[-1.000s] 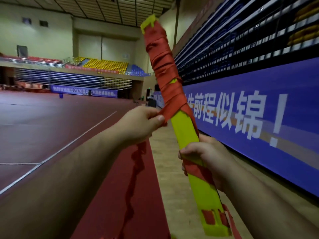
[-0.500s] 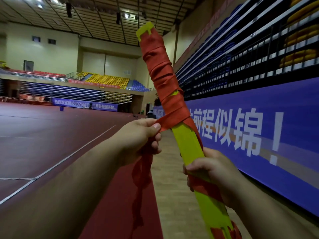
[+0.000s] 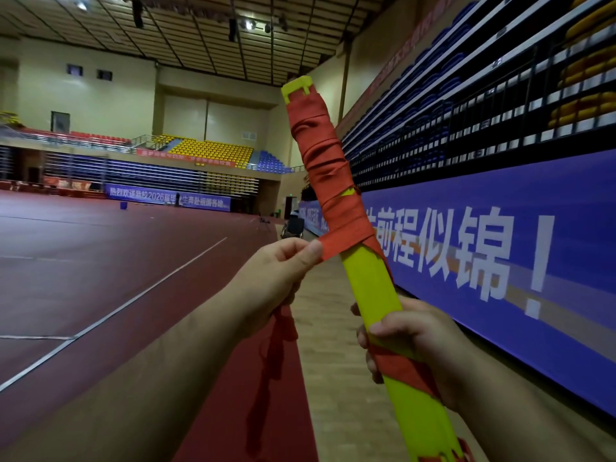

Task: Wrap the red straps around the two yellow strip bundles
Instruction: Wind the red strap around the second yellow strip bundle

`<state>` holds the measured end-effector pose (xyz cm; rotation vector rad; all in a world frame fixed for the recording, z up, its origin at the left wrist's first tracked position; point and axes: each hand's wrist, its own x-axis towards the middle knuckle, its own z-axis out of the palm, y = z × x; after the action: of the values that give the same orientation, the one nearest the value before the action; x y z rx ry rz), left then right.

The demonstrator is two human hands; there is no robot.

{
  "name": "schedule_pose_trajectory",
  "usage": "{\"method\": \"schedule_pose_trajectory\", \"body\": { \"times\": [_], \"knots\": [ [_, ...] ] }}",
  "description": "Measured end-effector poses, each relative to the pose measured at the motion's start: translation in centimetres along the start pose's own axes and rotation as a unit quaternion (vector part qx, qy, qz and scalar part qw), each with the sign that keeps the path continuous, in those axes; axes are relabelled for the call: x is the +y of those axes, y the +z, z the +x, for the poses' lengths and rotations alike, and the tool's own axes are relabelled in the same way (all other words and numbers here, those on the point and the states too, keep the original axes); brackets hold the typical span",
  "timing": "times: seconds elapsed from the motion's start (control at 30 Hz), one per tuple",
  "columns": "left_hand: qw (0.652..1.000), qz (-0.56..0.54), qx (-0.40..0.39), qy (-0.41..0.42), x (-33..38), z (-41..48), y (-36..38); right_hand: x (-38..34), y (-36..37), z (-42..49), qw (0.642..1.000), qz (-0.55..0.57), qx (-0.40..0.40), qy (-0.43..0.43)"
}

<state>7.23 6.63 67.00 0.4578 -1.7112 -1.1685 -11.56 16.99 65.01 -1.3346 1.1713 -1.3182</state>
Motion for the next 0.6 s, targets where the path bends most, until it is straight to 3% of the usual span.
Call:
{"method": "schedule_pose_trajectory", "body": {
  "times": [0.17, 0.3, 0.43, 0.53, 0.6],
  "knots": [
    [0.996, -0.089, -0.017, 0.012, -2.2, 0.2, 0.2, 0.9, 0.4, -0.4, 0.996, 0.042, -0.074, -0.004],
    [0.982, -0.157, -0.106, -0.001, -3.1, 0.2, 0.0, 1.9, 0.9, -0.7, 0.987, 0.076, -0.143, 0.007],
    [0.956, -0.194, -0.219, -0.006, -3.6, -0.3, -0.2, 3.1, 0.5, -0.8, 0.957, 0.105, -0.268, 0.038],
    [0.961, -0.181, -0.208, 0.038, -3.9, -0.5, -0.2, 3.5, 0.1, -0.4, 0.944, 0.104, -0.305, 0.067],
    [0.97, -0.175, -0.161, 0.038, -3.9, -0.4, -0.3, 3.4, -0.1, 0.0, 0.962, 0.085, -0.251, 0.066]
  ]
}}
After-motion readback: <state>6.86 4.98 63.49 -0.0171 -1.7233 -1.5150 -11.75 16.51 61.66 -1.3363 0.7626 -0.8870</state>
